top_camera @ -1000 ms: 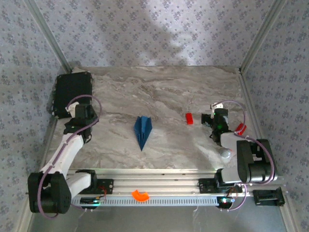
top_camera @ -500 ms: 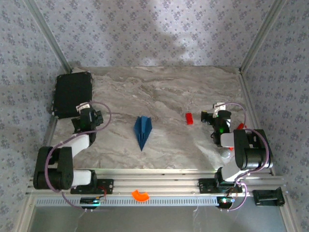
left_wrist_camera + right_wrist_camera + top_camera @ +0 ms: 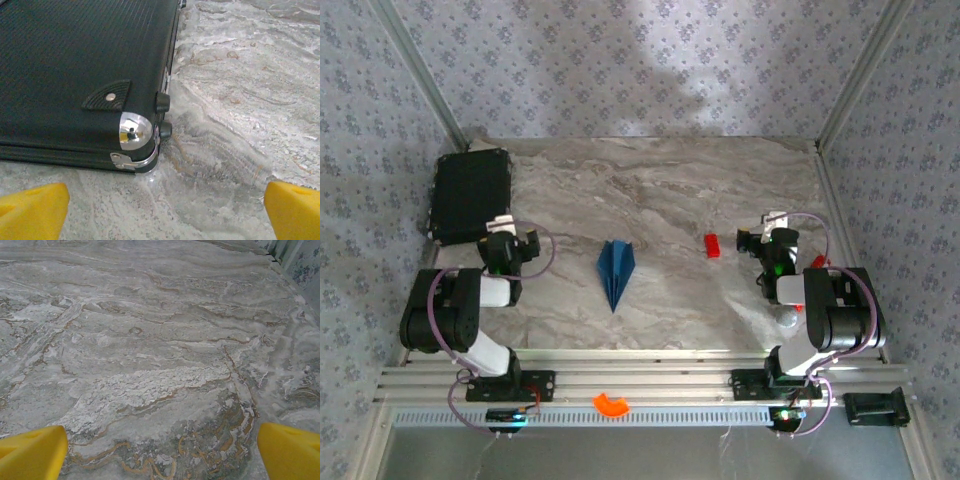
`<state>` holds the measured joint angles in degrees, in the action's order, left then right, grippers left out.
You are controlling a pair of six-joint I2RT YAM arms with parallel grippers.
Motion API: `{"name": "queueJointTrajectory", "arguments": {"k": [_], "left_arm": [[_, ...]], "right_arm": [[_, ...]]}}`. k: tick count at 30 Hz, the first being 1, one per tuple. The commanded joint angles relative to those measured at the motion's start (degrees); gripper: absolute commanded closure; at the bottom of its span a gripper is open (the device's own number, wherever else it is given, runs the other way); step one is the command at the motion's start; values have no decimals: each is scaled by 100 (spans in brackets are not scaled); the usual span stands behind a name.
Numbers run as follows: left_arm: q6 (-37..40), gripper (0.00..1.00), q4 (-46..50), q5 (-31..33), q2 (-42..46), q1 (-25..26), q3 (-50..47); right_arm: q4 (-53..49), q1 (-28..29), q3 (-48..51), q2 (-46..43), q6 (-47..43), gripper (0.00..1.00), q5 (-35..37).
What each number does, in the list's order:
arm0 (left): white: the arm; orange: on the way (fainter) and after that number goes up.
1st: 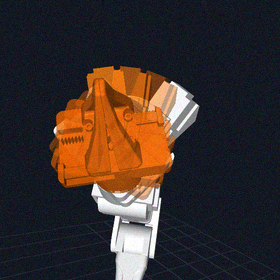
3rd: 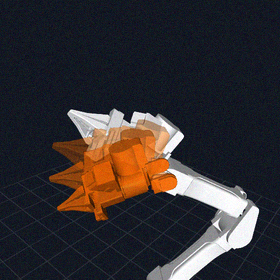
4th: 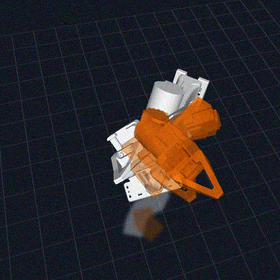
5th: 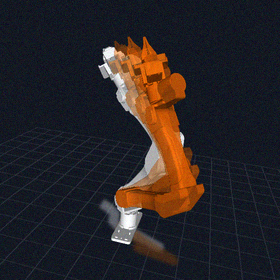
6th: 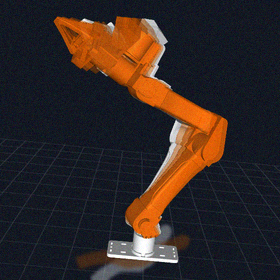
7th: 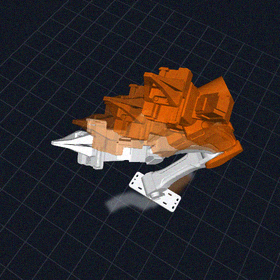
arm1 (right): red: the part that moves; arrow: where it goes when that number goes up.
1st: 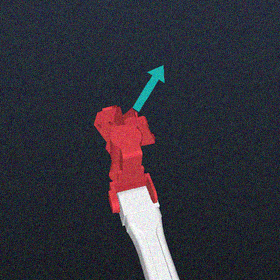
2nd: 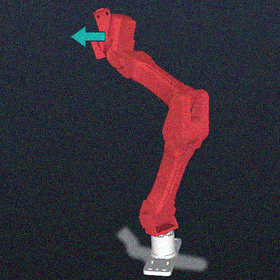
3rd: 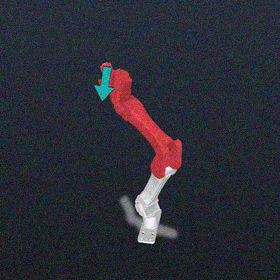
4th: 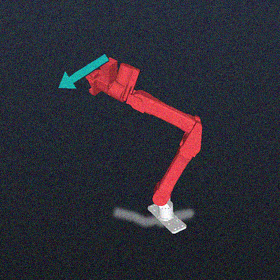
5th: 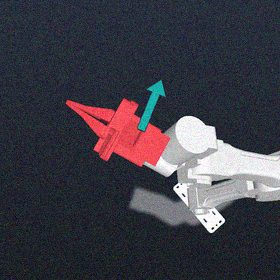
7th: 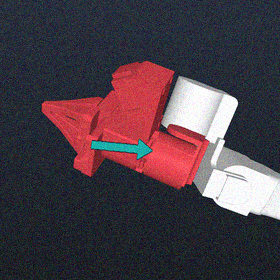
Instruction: Fold a paper plane with a square sheet of paper (pick it up from the middle)
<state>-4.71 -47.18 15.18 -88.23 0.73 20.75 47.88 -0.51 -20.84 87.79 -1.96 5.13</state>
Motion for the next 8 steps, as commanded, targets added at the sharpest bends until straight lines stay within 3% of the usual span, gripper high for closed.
{"name": "queueJointTrajectory", "arguments": {"k": [1, 6, 7, 8], "left_arm": [[54, 0, -294, -40, 12, 0, 131], [119, 0, -219, -10, 17, 68, 159], [195, 0, -226, -190, 29, 75, 157], [529, 0, -150, -1064, 40, 36, 177]], "right_arm": [[108, -25, -87, 17, 78, 1, 40], [99, -36, -87, 21, 82, 1, 32], [107, -35, -88, 19, 82, 1, 32], [108, -36, -87, 19, 86, 1, 29]]}}
